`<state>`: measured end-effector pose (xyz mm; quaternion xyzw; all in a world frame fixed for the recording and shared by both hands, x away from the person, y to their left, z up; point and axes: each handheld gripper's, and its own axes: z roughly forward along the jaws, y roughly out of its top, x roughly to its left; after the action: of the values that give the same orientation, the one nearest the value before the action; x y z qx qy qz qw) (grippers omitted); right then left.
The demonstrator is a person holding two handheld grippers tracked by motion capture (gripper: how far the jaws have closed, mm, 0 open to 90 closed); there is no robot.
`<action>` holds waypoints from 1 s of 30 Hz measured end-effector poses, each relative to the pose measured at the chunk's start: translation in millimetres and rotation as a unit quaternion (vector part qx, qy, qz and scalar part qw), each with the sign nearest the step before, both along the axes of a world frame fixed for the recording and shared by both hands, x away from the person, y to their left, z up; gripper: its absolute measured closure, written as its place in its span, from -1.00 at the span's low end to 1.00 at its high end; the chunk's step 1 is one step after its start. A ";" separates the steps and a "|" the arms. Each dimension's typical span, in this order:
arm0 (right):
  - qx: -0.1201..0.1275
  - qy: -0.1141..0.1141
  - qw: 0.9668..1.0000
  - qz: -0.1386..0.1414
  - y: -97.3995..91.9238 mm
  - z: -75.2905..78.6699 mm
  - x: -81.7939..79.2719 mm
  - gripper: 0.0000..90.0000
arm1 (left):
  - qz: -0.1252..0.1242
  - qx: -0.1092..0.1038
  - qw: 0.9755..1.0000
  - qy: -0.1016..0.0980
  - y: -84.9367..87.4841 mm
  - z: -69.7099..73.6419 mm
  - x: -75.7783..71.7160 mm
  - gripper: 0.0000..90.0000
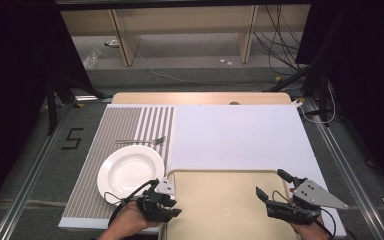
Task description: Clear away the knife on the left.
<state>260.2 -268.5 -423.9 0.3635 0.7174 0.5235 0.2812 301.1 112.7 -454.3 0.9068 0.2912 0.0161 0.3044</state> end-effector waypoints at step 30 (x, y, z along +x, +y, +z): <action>0.007 0.001 1.000 0.000 -2.4 -0.5 0.9 -0.67 | 0.082 -0.104 0.989 -0.071 27.1 35.6 9.2 -0.46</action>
<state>261.1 -270.9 -424.4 0.3657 0.7140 0.5282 0.2783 310.2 139.7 -418.6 0.8398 0.3423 0.0753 0.4146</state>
